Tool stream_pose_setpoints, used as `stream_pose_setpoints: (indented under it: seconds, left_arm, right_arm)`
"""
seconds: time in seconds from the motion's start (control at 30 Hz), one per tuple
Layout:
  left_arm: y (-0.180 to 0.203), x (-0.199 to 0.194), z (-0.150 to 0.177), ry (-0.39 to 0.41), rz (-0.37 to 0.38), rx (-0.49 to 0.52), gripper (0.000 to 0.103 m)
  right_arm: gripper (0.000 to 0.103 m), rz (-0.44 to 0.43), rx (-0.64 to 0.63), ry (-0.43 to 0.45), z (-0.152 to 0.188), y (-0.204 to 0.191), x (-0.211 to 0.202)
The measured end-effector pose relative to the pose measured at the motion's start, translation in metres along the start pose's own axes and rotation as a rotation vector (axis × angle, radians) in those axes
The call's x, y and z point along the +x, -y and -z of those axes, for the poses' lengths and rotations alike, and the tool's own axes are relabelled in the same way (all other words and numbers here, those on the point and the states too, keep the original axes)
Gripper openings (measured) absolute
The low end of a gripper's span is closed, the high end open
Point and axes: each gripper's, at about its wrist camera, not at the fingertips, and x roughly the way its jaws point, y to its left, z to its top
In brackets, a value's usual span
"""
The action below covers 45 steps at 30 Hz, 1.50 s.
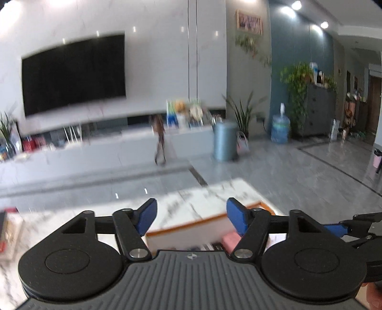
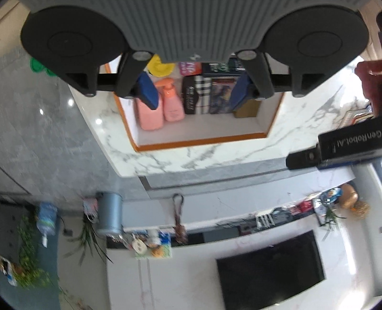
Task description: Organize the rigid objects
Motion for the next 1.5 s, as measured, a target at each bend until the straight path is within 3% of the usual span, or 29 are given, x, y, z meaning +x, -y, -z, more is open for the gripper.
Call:
stream_pose_setpoints:
  seconds: [0.23, 0.27, 0.37, 0.57, 0.73, 0.93, 1.17, 1.5]
  left_arm:
    - [-0.002, -0.039, 0.017, 0.123, -0.067, -0.03, 0.089]
    - [-0.002, -0.044, 0.021, 0.141, -0.09, -0.026, 0.096]
    - [-0.002, -0.052, 0.033, 0.156, -0.136, -0.006, 0.099]
    - [-0.004, -0.048, 0.066, 0.072, -0.204, -0.031, 0.103]
    - [-0.011, -0.042, 0.089, -0.019, -0.197, -0.082, 0.103]
    - [-0.02, -0.054, 0.106, -0.001, -0.214, -0.087, 0.103]
    - [-0.024, -0.065, 0.126, -0.016, -0.245, -0.077, 0.103]
    - [-0.026, -0.069, 0.13, -0.011, -0.249, -0.081, 0.103]
  right_arm:
    - [0.091, 0.006, -0.068, 0.056, 0.013, -0.033, -0.03]
    - [0.091, 0.008, -0.078, 0.068, 0.017, -0.038, -0.034]
    - [0.091, 0.016, -0.099, 0.095, 0.027, -0.048, -0.044]
    - [0.096, 0.05, -0.111, 0.183, 0.055, -0.064, -0.054]
    - [0.098, 0.087, -0.095, 0.196, 0.077, -0.073, -0.055]
    - [0.101, 0.129, -0.098, 0.218, 0.093, -0.081, -0.052]
    - [0.101, 0.122, -0.071, 0.164, 0.109, -0.086, -0.04]
    - [0.101, 0.127, -0.056, 0.178, 0.111, -0.084, -0.042]
